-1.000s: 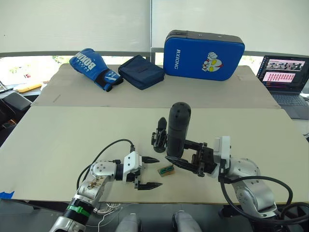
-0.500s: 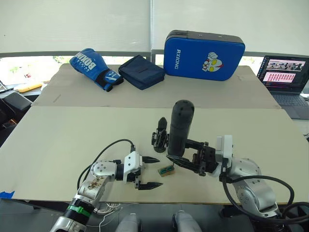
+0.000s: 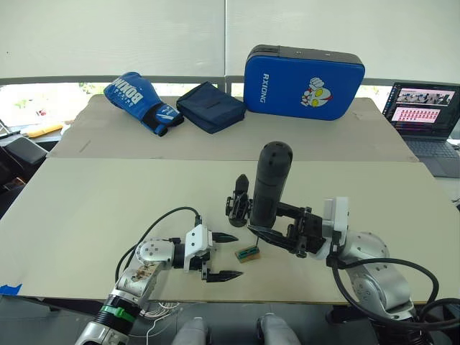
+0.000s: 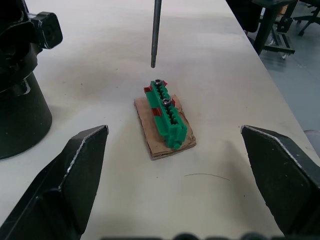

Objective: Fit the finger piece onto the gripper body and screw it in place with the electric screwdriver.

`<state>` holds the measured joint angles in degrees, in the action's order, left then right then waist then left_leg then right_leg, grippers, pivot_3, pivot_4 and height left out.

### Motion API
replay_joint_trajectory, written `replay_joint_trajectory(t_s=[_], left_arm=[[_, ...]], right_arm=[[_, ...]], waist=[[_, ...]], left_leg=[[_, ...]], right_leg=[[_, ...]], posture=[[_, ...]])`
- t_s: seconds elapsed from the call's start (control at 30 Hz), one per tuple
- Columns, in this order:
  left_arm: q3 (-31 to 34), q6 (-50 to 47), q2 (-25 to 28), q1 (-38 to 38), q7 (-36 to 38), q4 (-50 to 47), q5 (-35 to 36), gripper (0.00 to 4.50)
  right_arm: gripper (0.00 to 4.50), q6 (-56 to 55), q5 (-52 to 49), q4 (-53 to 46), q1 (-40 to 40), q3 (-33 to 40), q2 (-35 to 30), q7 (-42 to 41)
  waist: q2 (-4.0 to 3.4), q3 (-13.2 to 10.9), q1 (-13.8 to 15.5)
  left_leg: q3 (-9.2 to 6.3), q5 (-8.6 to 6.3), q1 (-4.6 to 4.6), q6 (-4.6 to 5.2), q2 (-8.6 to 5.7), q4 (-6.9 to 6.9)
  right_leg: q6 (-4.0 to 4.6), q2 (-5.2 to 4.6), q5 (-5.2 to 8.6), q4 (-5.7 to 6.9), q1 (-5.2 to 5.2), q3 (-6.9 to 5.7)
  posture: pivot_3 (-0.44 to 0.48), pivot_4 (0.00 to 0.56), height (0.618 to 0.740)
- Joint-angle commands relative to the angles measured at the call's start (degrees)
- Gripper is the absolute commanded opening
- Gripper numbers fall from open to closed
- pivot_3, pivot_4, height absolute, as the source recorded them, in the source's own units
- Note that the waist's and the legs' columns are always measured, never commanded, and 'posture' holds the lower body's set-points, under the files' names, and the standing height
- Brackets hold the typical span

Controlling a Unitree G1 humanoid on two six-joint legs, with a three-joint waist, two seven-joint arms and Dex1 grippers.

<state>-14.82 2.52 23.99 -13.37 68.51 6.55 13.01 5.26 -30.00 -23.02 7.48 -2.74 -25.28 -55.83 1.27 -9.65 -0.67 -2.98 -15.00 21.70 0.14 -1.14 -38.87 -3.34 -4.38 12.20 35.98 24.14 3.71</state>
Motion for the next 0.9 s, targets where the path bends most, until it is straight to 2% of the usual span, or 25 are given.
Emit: replay_joint_trajectory(t_s=[0.03,0.9], left_arm=[[-1.56,-0.59,-0.43,0.78,0.20,-0.93,0.04,4.50],[-1.83,0.32,-0.81,1.03,0.36,0.43,-0.28,4.50]], right_arm=[[1.92,-1.73,-0.59,-1.59,0.22,0.53,-0.04,-0.15],[1.92,-2.14,0.36,-1.14,-0.37,-0.03,0.22,-0.06]], waist=[[0.00,0.00,-0.01],[0.00,0.00,0.00]], left_leg=[[0.00,0.00,0.00,0.00,0.00,0.00],[0.00,0.00,0.00,0.00,0.00,0.00]], right_leg=[[0.00,0.00,0.00,0.00,0.00,0.00],[0.00,0.00,0.00,0.00,0.00,0.00]], posture=[[0.000,0.150,0.740],[0.000,0.150,0.740]])
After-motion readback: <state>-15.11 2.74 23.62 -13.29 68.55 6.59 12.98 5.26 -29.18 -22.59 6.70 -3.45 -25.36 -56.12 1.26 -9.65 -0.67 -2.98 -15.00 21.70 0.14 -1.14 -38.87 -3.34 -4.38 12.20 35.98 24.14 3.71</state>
